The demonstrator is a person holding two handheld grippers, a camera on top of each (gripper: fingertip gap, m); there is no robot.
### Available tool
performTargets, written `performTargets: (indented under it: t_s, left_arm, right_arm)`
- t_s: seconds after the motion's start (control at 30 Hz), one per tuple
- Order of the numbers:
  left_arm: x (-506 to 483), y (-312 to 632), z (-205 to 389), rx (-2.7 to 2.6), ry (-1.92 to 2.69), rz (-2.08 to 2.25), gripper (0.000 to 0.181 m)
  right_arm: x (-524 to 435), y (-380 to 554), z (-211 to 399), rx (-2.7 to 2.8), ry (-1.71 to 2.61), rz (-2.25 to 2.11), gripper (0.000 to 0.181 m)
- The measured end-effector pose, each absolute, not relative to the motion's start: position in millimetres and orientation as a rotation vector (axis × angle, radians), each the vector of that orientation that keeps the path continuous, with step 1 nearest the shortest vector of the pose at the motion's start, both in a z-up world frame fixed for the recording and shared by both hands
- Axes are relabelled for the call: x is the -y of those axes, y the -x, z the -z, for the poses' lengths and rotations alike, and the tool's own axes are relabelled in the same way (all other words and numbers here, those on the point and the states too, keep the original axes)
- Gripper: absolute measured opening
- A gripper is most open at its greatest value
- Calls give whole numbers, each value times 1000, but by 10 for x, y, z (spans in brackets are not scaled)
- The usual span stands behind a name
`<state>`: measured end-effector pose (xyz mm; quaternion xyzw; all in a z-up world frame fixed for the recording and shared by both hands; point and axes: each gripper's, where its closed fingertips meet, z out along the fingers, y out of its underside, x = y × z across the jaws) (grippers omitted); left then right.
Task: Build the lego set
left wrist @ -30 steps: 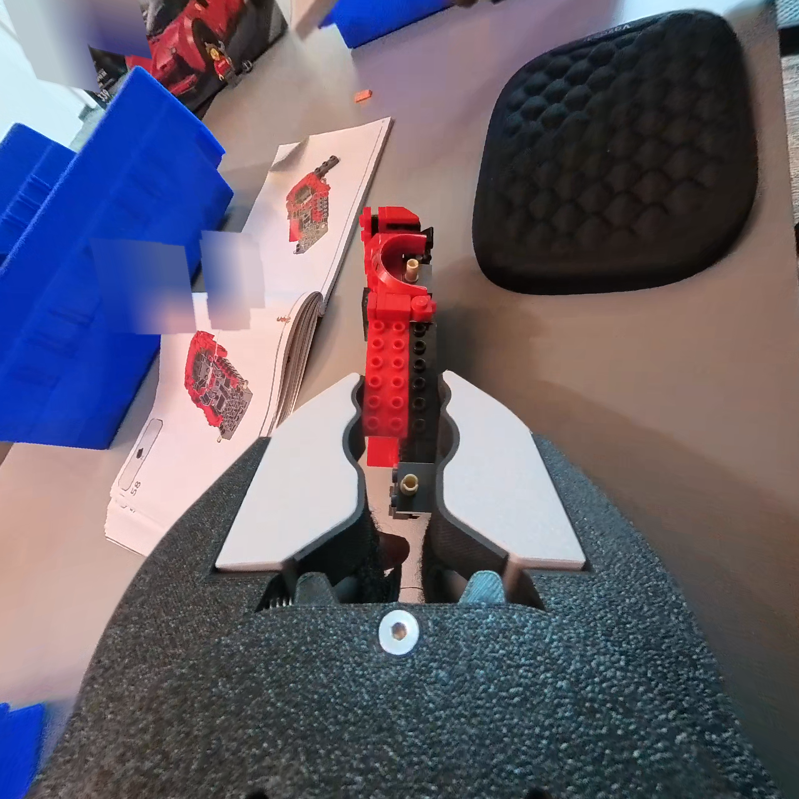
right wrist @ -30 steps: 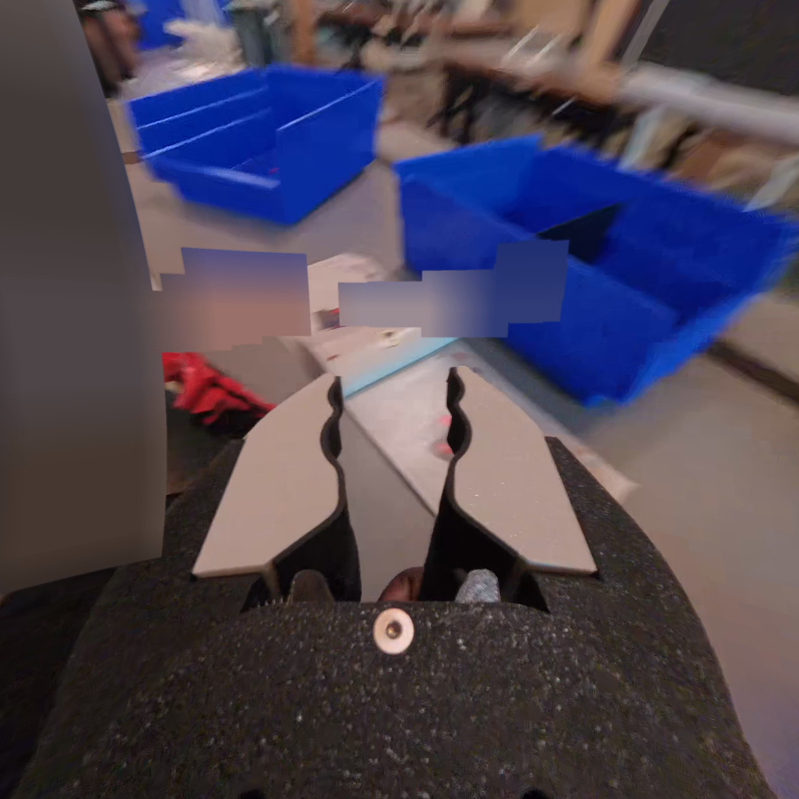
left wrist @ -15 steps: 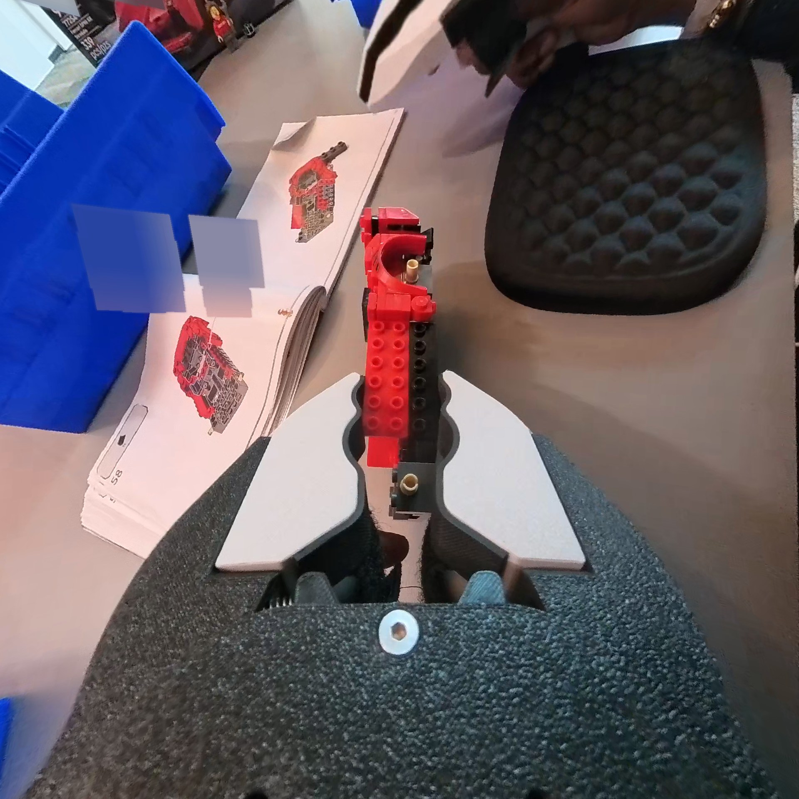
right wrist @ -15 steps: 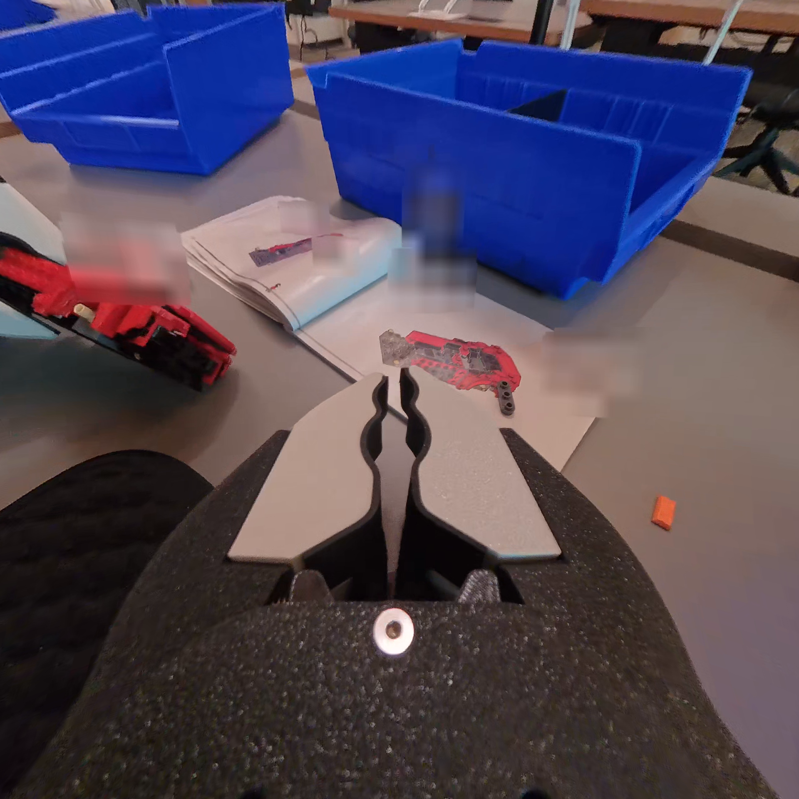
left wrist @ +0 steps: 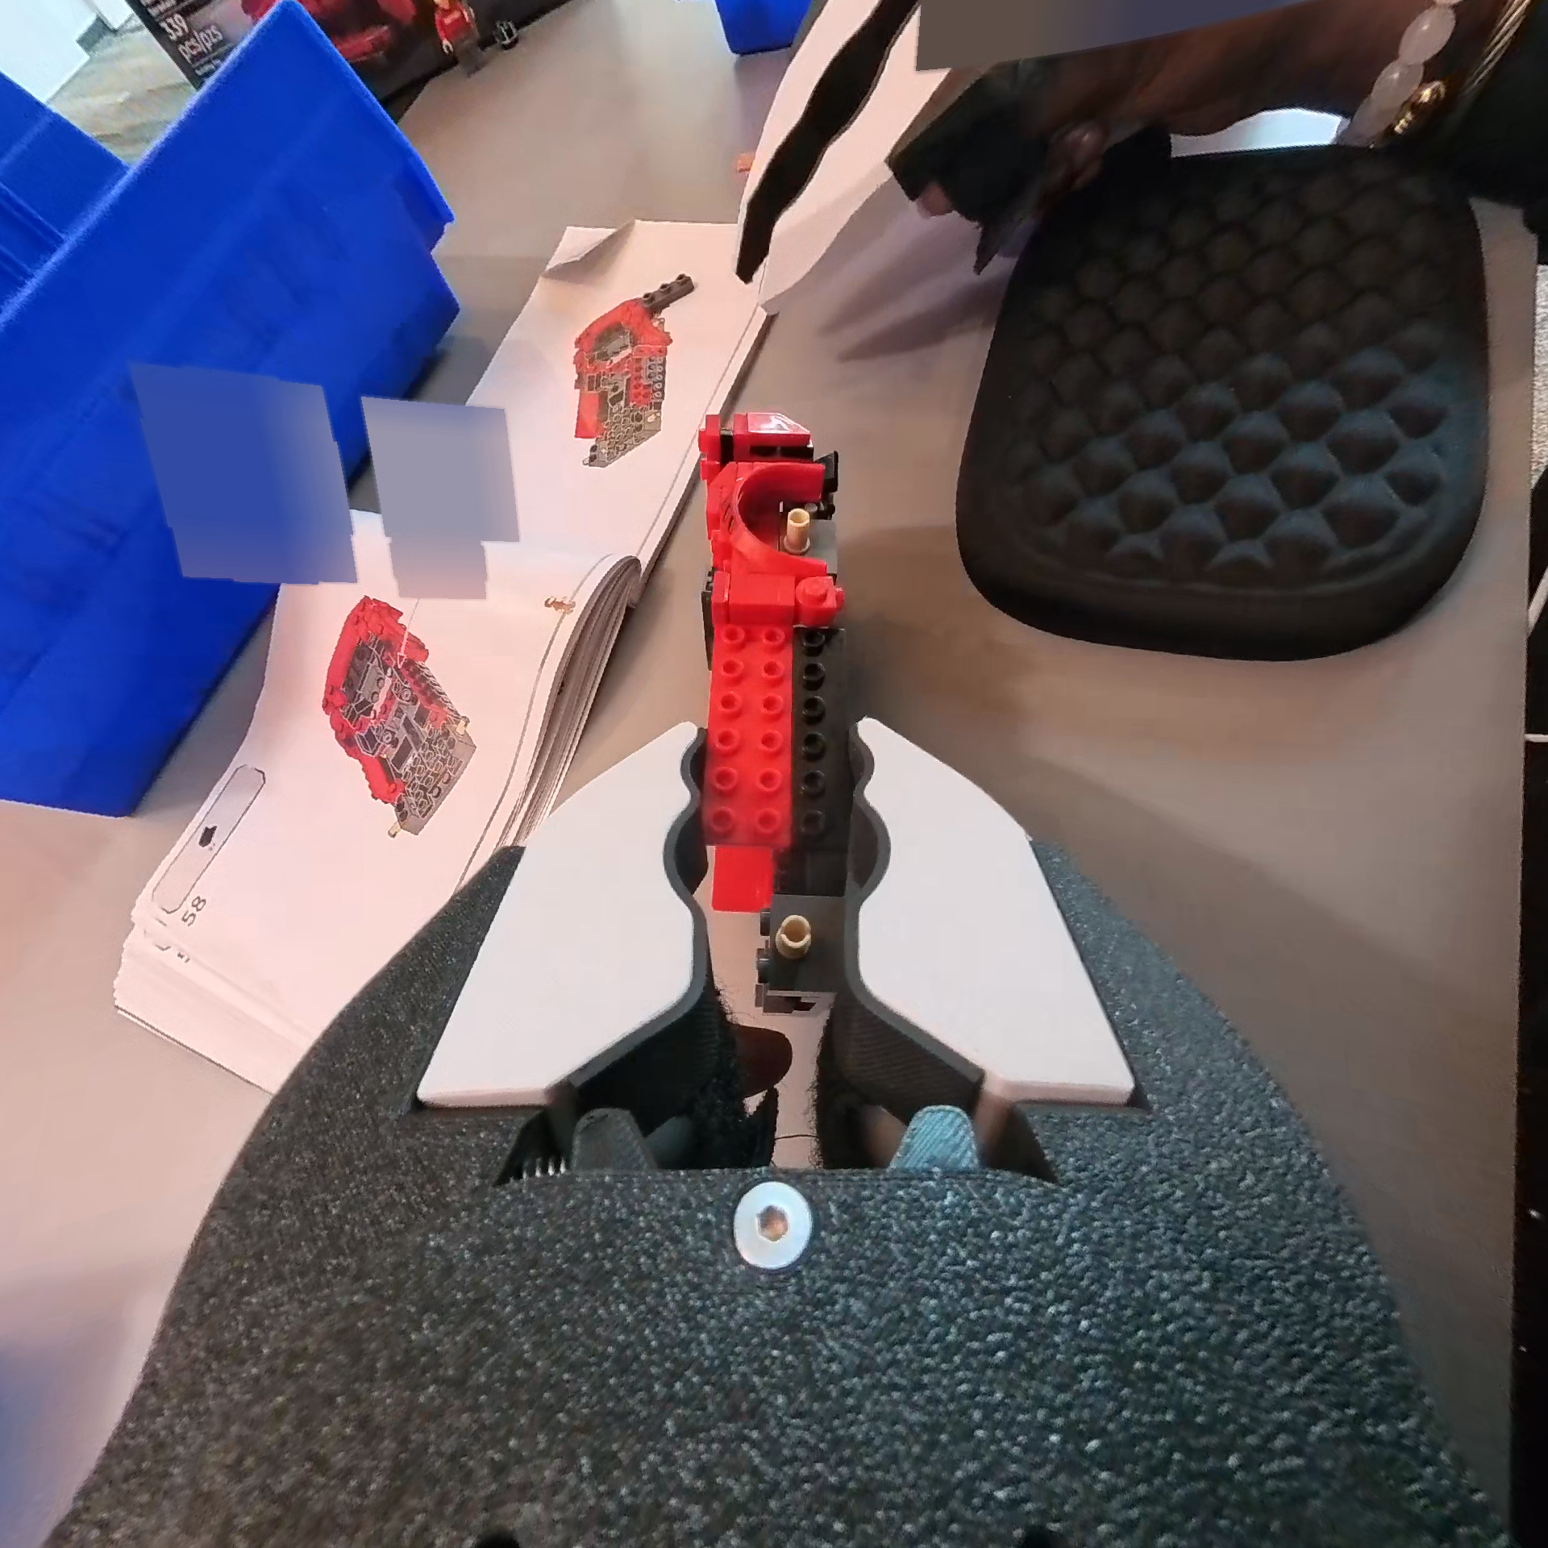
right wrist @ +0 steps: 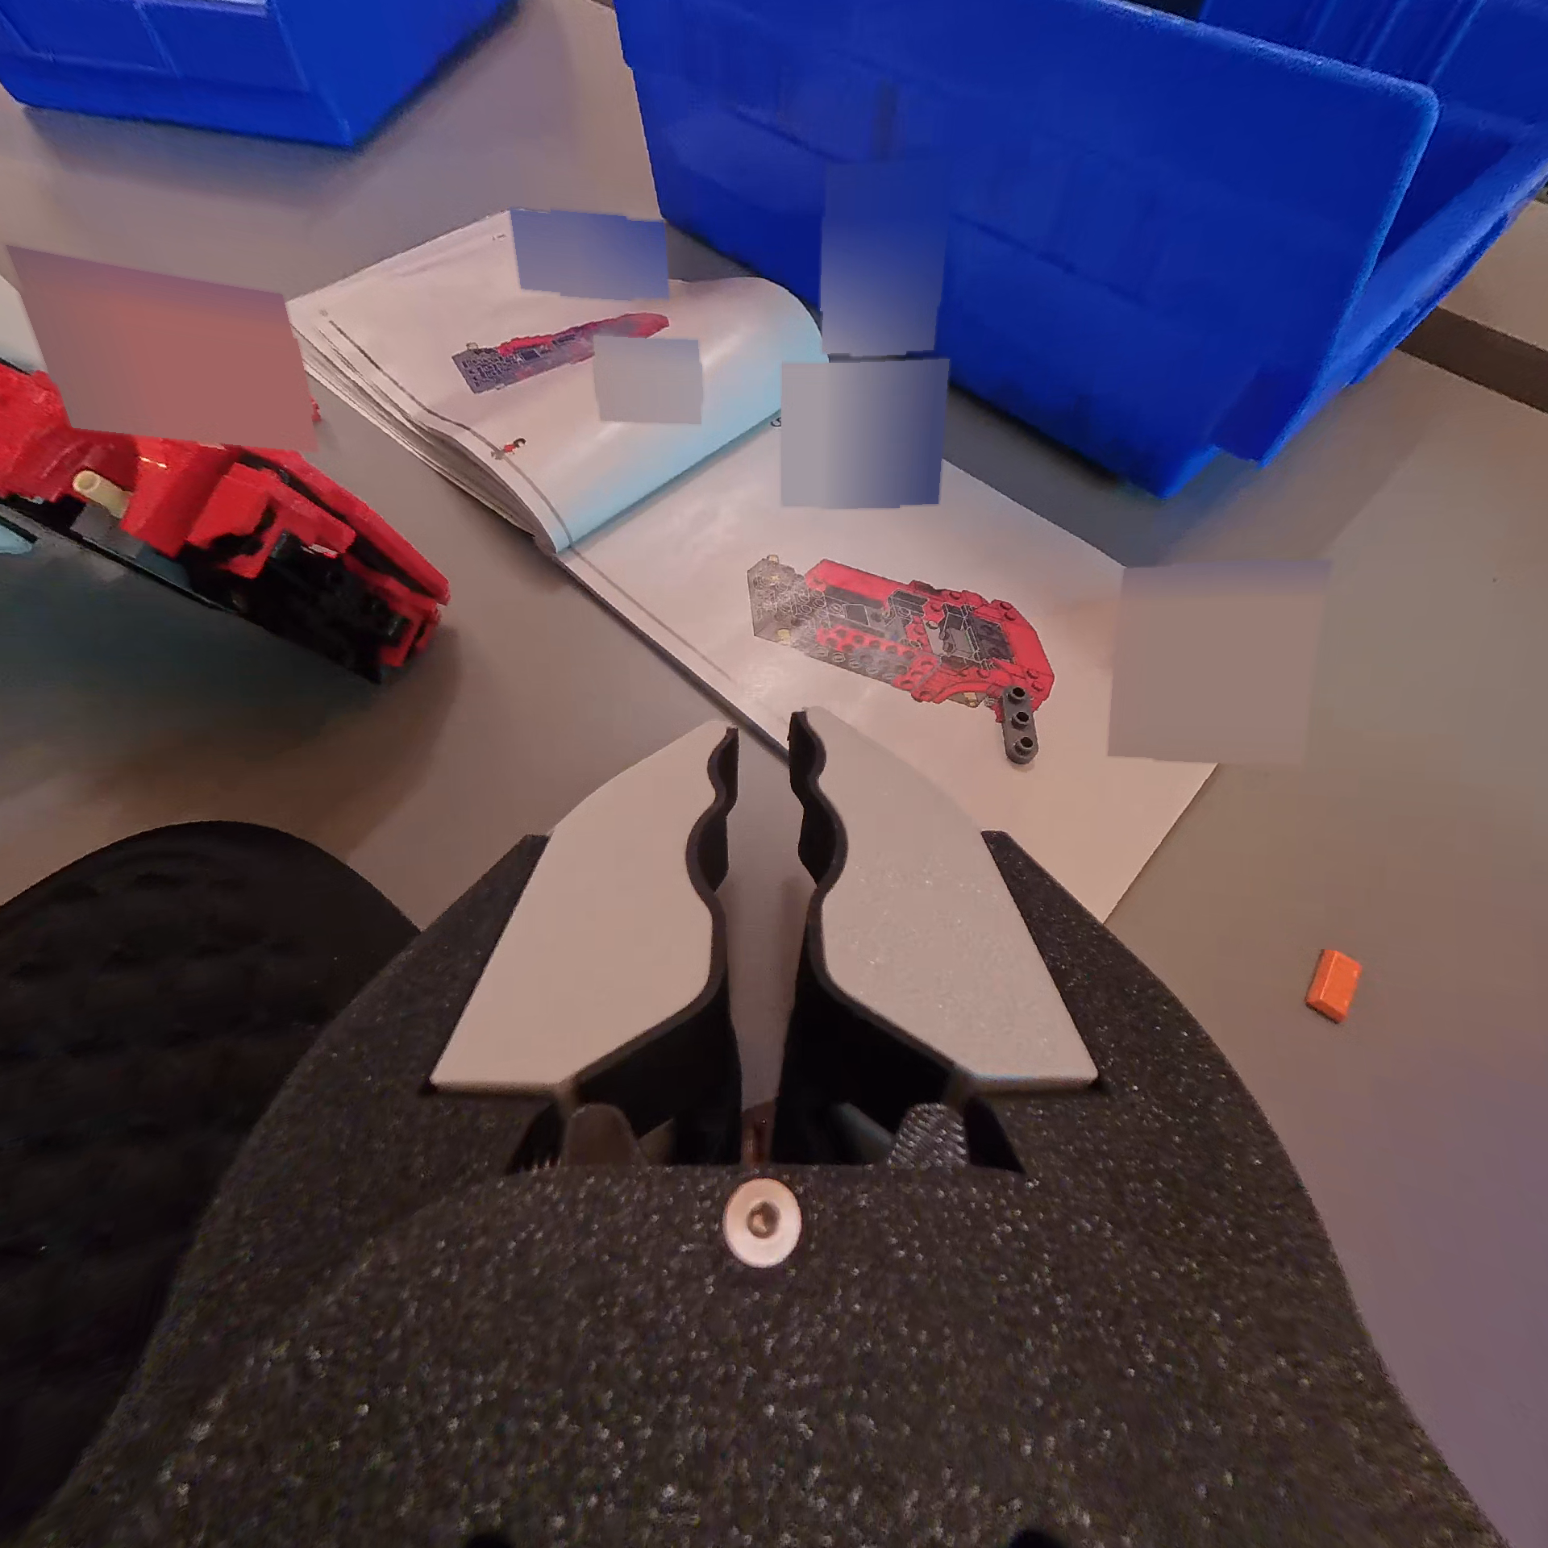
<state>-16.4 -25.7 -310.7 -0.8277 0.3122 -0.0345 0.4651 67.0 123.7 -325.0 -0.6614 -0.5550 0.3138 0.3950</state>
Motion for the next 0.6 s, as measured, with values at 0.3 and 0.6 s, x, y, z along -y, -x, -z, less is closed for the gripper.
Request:
performTargets:
  t_s: [0.3, 0.6]
  left_arm:
    - [240, 149, 3109, -704, 2043, 117, 30]
    - [217, 168, 3114, -620, 2075, 175, 30]
  right_arm:
    - [-1237, -670, 3255, 1413, 1676, -787, 11]
    - [-1246, -672, 3278, 1419, 1689, -775, 12]
